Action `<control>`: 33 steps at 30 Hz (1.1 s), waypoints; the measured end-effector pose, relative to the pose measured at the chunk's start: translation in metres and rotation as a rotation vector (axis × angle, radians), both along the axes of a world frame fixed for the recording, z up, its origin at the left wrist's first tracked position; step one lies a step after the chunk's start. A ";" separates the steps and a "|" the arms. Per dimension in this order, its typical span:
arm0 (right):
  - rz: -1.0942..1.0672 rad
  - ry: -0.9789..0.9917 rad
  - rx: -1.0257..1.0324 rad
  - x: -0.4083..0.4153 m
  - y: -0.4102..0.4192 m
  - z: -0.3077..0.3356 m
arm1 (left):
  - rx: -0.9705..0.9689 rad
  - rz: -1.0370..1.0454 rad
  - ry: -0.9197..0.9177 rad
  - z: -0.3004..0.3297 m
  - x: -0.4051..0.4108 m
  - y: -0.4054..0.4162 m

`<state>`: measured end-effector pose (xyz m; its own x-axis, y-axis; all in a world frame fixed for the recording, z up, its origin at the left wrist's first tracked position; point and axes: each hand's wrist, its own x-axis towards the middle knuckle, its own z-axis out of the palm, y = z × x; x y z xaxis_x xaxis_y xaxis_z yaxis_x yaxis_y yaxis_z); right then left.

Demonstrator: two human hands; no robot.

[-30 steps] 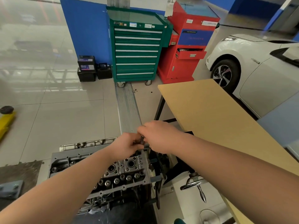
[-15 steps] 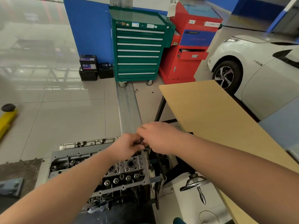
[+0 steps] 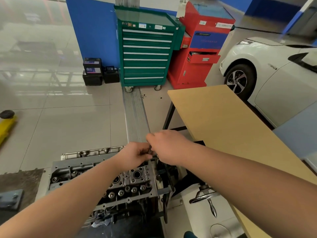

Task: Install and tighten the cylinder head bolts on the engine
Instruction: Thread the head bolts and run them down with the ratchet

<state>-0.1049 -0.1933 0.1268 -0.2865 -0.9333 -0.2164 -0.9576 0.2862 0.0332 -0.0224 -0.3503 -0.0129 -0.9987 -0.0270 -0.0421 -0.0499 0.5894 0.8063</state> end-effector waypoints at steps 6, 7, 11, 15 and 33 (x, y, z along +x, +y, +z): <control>-0.046 0.290 -0.007 0.014 -0.002 -0.024 | -0.024 0.161 0.139 -0.001 0.006 0.024; -0.070 0.287 -0.010 0.012 -0.002 -0.024 | -0.046 0.191 0.150 -0.004 0.007 0.027; 0.054 0.008 -0.067 -0.003 -0.002 -0.013 | -0.031 0.110 0.078 0.000 0.006 0.018; 0.125 0.025 -0.065 -0.003 -0.001 -0.013 | -0.047 -0.033 -0.008 0.007 0.000 0.003; -0.023 0.232 -0.121 0.000 -0.002 -0.030 | -0.016 0.142 0.203 0.002 0.006 0.018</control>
<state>-0.1053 -0.1956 0.0965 -0.3367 -0.9411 -0.0299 -0.9215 0.3228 0.2158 -0.0166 -0.3326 -0.0111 -0.9729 -0.1665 0.1606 0.0291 0.6006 0.7990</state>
